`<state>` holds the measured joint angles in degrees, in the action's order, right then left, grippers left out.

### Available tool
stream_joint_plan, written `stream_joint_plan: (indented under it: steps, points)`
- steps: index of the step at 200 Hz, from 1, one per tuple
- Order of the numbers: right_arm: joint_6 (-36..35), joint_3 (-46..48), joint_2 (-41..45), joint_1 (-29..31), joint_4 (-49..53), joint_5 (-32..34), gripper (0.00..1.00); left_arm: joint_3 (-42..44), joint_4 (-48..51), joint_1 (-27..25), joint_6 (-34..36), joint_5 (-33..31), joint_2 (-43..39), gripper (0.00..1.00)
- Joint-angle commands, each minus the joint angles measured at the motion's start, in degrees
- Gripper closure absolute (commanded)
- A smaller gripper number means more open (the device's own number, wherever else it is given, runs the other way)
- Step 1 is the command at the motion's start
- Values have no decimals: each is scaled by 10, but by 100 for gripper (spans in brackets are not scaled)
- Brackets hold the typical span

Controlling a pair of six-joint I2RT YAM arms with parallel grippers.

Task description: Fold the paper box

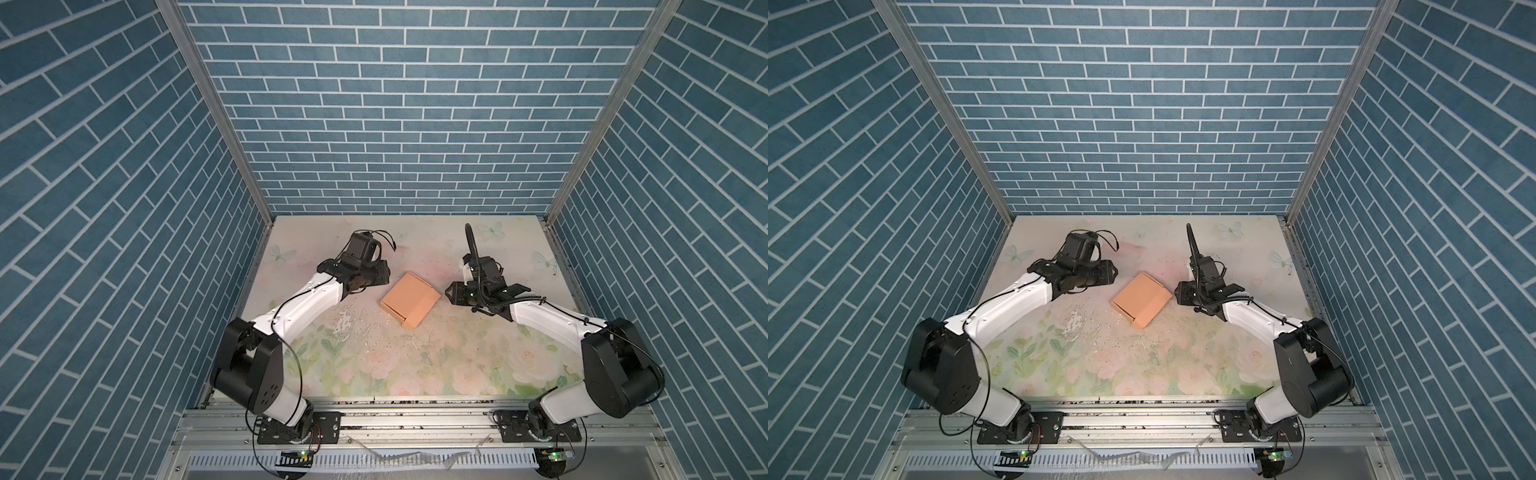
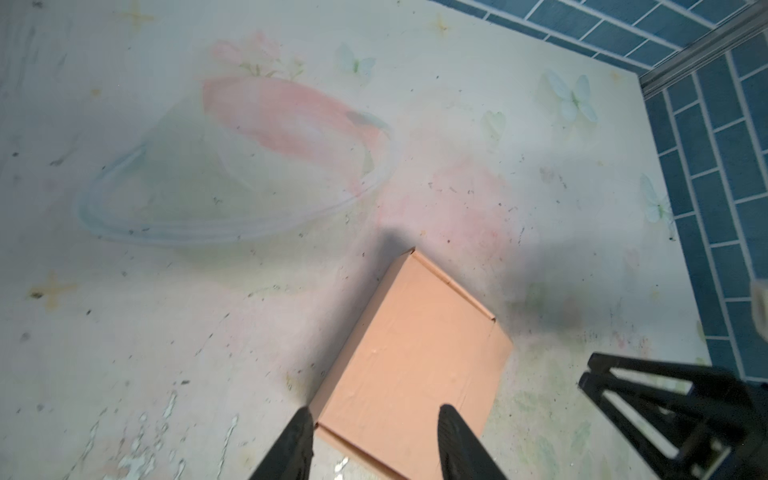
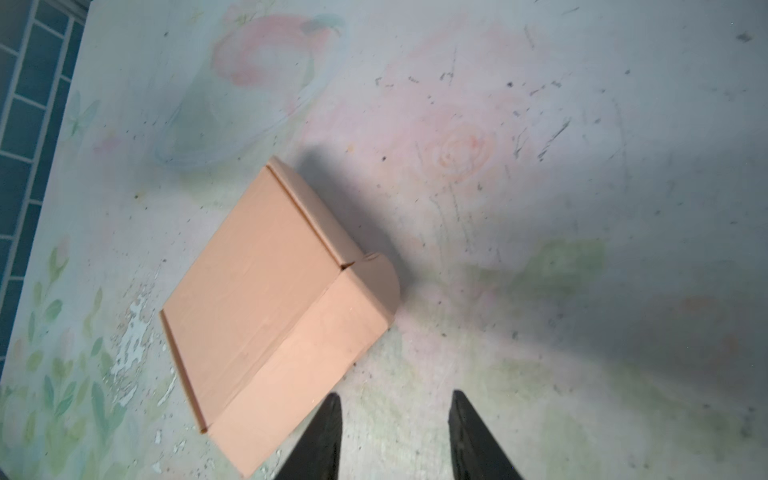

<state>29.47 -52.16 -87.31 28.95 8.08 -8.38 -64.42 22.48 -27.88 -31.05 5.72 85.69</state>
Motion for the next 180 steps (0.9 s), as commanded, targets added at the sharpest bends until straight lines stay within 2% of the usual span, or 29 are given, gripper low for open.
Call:
stream_joint_plan:
  steps: [1, 29, 62, 114, 180]
  points:
    - [-29, -51, -42, -18, 32, -8, 57, 62, 59, 1, -29, -26, -33, 50]
    - [-50, -104, -101, -29, 46, -21, 56, 123, 73, -4, -48, -29, -66, 51]
    - [-75, -164, -175, -30, 58, -25, 56, 149, 53, -13, -54, -13, -46, 52]
    - [-83, -194, -230, -26, 46, -52, 56, 105, 16, -31, -52, 9, 49, 52]
    - [-76, -155, -206, 27, 40, -36, 56, 40, 28, -33, -25, -2, 114, 51]
